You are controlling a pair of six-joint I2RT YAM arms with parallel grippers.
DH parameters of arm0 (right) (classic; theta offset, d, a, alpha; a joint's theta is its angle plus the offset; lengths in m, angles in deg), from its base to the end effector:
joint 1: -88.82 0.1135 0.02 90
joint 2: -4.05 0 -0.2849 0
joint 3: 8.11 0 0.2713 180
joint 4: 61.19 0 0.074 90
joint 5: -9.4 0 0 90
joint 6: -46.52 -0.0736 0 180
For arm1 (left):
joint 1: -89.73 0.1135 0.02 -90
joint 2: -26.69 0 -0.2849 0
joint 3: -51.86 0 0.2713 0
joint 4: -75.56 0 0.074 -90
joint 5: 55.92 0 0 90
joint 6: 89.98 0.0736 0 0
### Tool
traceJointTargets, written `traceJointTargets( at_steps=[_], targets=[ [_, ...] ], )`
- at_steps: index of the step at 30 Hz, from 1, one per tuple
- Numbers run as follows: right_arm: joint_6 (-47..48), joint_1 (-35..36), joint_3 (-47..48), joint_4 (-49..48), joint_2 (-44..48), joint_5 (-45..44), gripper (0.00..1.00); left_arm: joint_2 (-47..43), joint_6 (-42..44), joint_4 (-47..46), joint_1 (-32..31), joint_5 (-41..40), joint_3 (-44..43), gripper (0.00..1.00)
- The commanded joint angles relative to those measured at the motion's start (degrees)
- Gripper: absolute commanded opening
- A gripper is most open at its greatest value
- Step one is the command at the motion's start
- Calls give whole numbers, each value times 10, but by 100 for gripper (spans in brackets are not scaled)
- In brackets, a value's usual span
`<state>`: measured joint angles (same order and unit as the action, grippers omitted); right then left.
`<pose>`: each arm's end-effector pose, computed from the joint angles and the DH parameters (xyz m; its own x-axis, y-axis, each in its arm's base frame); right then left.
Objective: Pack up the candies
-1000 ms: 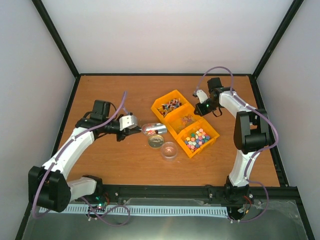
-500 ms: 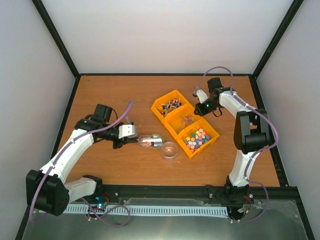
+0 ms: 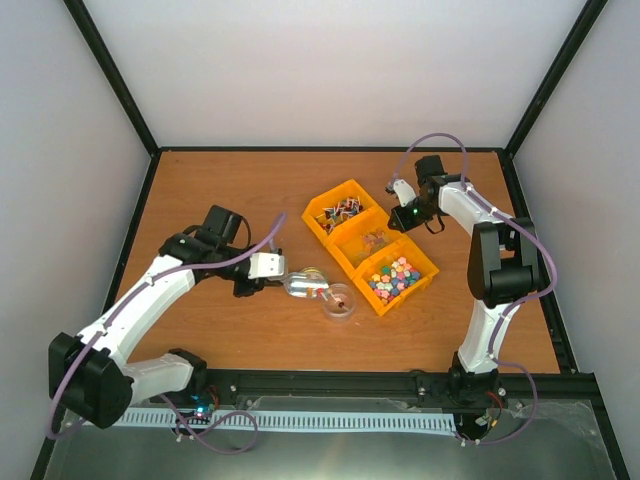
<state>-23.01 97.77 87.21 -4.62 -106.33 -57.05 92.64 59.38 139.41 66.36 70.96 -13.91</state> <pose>0.4160 0.0953 0.1758 -0.7849 -0.4482 -0.4279 -0.5780 0.7784 0.2450 0.1967 -0.1331 0.2534 0.0600 0.7238 -0.6874 0.9947 0.0143 0.1018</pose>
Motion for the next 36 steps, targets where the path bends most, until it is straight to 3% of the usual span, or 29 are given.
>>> traceJointTargets(
  at_steps=[1,18,29,36],
  targets=[
    [0,-8,-9,-9,14,-4,4,18,-15,7,-17,-23,-46,1],
    [2,-9,-9,-7,16,-1,7,58,-24,38,-60,-85,-93,1],
    [-1,-10,-7,-7,14,-2,21,66,-23,65,-91,-153,-126,1],
    [-1,-10,-7,-6,16,-2,31,61,-56,60,-91,-138,-139,1]
  ],
)
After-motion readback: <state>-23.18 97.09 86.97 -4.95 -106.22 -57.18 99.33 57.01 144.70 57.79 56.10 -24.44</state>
